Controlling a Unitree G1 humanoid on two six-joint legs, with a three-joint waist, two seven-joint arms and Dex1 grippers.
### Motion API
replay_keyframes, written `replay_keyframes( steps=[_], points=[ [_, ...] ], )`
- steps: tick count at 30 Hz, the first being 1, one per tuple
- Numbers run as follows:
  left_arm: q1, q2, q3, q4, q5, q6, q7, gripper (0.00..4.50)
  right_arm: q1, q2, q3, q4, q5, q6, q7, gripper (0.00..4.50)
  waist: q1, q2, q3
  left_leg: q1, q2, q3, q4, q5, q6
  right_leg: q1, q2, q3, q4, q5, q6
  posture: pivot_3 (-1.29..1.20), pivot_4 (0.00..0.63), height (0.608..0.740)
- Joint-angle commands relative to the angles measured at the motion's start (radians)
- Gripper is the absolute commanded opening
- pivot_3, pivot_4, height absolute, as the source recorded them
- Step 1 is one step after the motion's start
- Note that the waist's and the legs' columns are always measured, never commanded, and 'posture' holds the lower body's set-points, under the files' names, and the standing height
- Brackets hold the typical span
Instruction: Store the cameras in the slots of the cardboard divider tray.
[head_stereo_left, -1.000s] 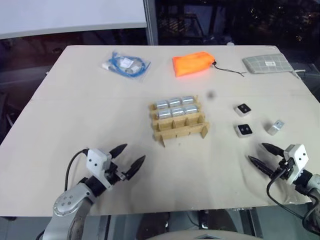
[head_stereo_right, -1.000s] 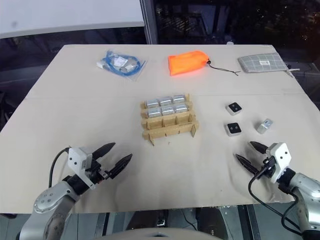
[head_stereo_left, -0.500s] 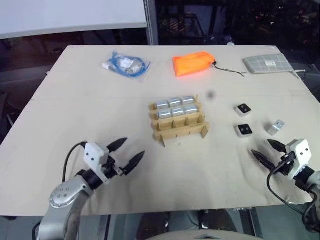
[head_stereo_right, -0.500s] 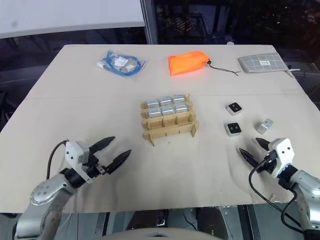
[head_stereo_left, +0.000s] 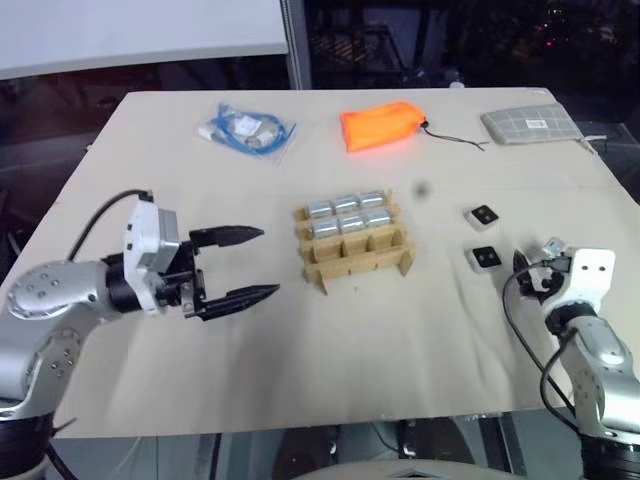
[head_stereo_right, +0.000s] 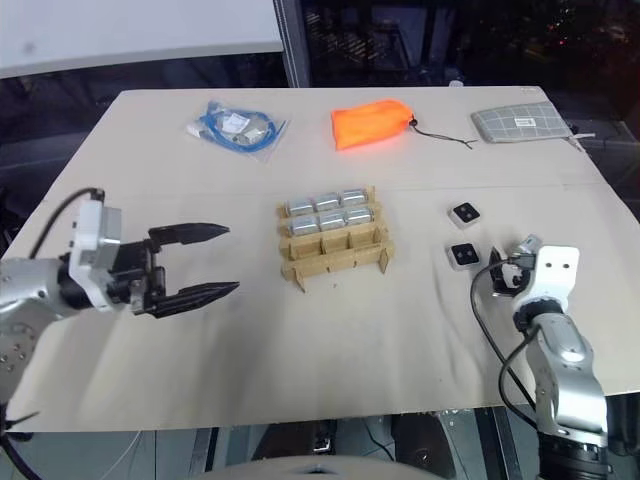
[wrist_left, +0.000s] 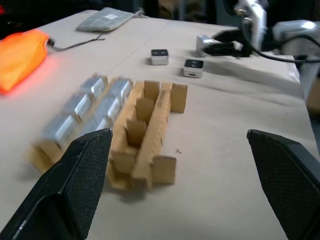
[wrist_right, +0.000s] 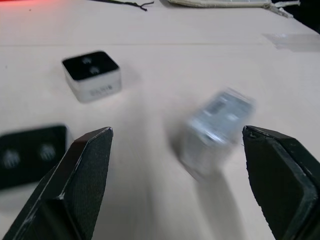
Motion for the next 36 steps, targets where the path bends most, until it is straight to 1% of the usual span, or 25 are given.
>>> replay_keyframes(
  steps=[1, 4, 10, 12, 14, 15, 16, 18, 19, 20, 30, 33, 36],
  points=[
    [-0.052, 0.048, 0.027, 0.001, -0.016, 0.026, -0.045, 4.50, -0.035, 0.021, 0.002, -0.007, -0.058, -0.003, -0.080, 4.10, -0.001, 0.000, 0.000, 0.000, 0.000, 0.000, 0.000, 0.000, 0.000, 0.000, 0.000, 0.000, 0.000, 0.000, 0.002, 0.00, 0.150, 0.740],
    [-0.089, 0.059, 0.023, 0.007, -0.007, 0.035, -0.052, 4.50, -0.073, 0.046, -0.005, 0.035, -0.088, -0.025, -0.128, 4.10, -0.006, 0.000, 0.000, -0.001, -0.001, 0.000, 0.000, 0.000, 0.000, -0.001, 0.001, 0.000, 0.000, 0.000, 0.003, 0.00, 0.150, 0.740],
    [-0.095, 0.044, 0.021, -0.004, 0.005, 0.044, -0.043, 4.50, -0.105, 0.067, 0.002, 0.068, -0.103, -0.040, -0.143, 4.10, -0.018, 0.001, 0.001, -0.001, 0.000, 0.001, -0.001, 0.000, 0.000, -0.002, 0.001, 0.002, 0.000, 0.000, 0.004, 0.00, 0.150, 0.740],
    [-0.080, 0.042, 0.018, -0.007, 0.025, 0.033, -0.043, 4.50, -0.105, 0.071, 0.001, 0.069, -0.105, -0.048, -0.145, 3.59, -0.018, 0.001, 0.001, -0.001, 0.000, 0.001, -0.001, 0.000, 0.000, -0.002, 0.001, 0.002, 0.000, 0.000, 0.004, 0.00, 0.150, 0.740],
    [-0.072, 0.036, 0.020, -0.010, 0.027, 0.033, -0.042, 4.50, -0.102, 0.073, 0.004, 0.068, -0.109, -0.052, -0.146, 2.81, -0.018, 0.001, 0.001, -0.001, 0.000, 0.001, -0.001, 0.000, 0.000, -0.002, 0.001, 0.002, 0.000, 0.000, 0.004, 0.00, 0.150, 0.740],
    [-0.071, 0.035, 0.020, -0.012, 0.028, 0.034, -0.042, 4.50, -0.101, 0.073, 0.005, 0.069, -0.111, -0.054, -0.147, 2.62, -0.018, 0.001, 0.001, -0.001, 0.000, 0.001, -0.001, 0.000, 0.000, -0.002, 0.001, 0.002, 0.000, 0.000, 0.004, 0.00, 0.150, 0.740],
    [-0.070, 0.033, 0.022, -0.014, 0.029, 0.035, -0.042, 4.50, -0.099, 0.074, 0.006, 0.069, -0.112, -0.056, -0.147, 2.10, -0.019, 0.001, 0.001, -0.001, 0.000, 0.001, -0.001, 0.000, 0.000, -0.002, 0.001, 0.003, 0.000, 0.000, 0.004, 0.00, 0.150, 0.740],
    [-0.070, 0.029, 0.029, -0.017, 0.027, 0.039, -0.041, 4.50, -0.097, 0.074, 0.008, 0.067, -0.115, -0.058, -0.146, 1.30, -0.018, 0.001, 0.001, -0.001, 0.000, 0.001, -0.001, 0.000, 0.000, -0.002, 0.001, 0.003, 0.000, 0.000, 0.004, 0.00, 0.150, 0.740],
    [-0.069, 0.028, 0.032, -0.018, 0.025, 0.040, -0.040, 4.50, -0.096, 0.075, 0.008, 0.065, -0.117, -0.059, -0.145, 0.80, -0.018, 0.000, 0.001, -0.001, 0.000, 0.001, -0.001, 0.000, 0.000, -0.003, 0.001, 0.003, 0.000, 0.000, 0.004, 0.00, 0.150, 0.740],
    [-0.068, 0.027, 0.035, -0.019, 0.024, 0.041, -0.040, 4.50, -0.095, 0.075, 0.009, 0.064, -0.119, -0.059, -0.144, 0.66, -0.018, 0.001, 0.001, -0.001, 0.000, 0.001, -0.001, 0.000, 0.000, -0.002, 0.001, 0.003, 0.000, 0.000, 0.004, 0.00, 0.150, 0.740],
    [-0.065, 0.017, 0.035, -0.014, 0.029, 0.035, -0.045, 4.50, -0.092, 0.062, 0.003, 0.051, -0.134, -0.063, -0.138, 0.66, -0.018, 0.001, 0.001, -0.001, 0.000, 0.002, -0.001, 0.000, 0.000, -0.003, 0.001, 0.003, 0.001, 0.000, 0.004, 0.00, 0.150, 0.740],
    [-0.068, 0.017, 0.035, -0.009, 0.031, 0.034, -0.047, 4.50, -0.106, 0.021, -0.010, 0.039, -0.114, -0.073, -0.086, 0.66, -0.018, 0.001, 0.001, -0.001, 0.000, 0.002, -0.001, 0.000, 0.000, -0.003, 0.001, 0.003, 0.001, 0.000, 0.004, 0.00, 0.150, 0.740],
    [-0.061, 0.018, 0.040, 0.000, 0.034, 0.029, -0.057, 4.50, -0.146, -0.071, -0.040, 0.034, -0.010, -0.096, 0.081, 0.66, -0.018, 0.002, 0.002, -0.001, 0.000, 0.003, -0.001, 0.000, 0.000, -0.003, 0.001, 0.004, 0.001, 0.000, 0.004, 0.00, 0.150, 0.740]
  ],
)
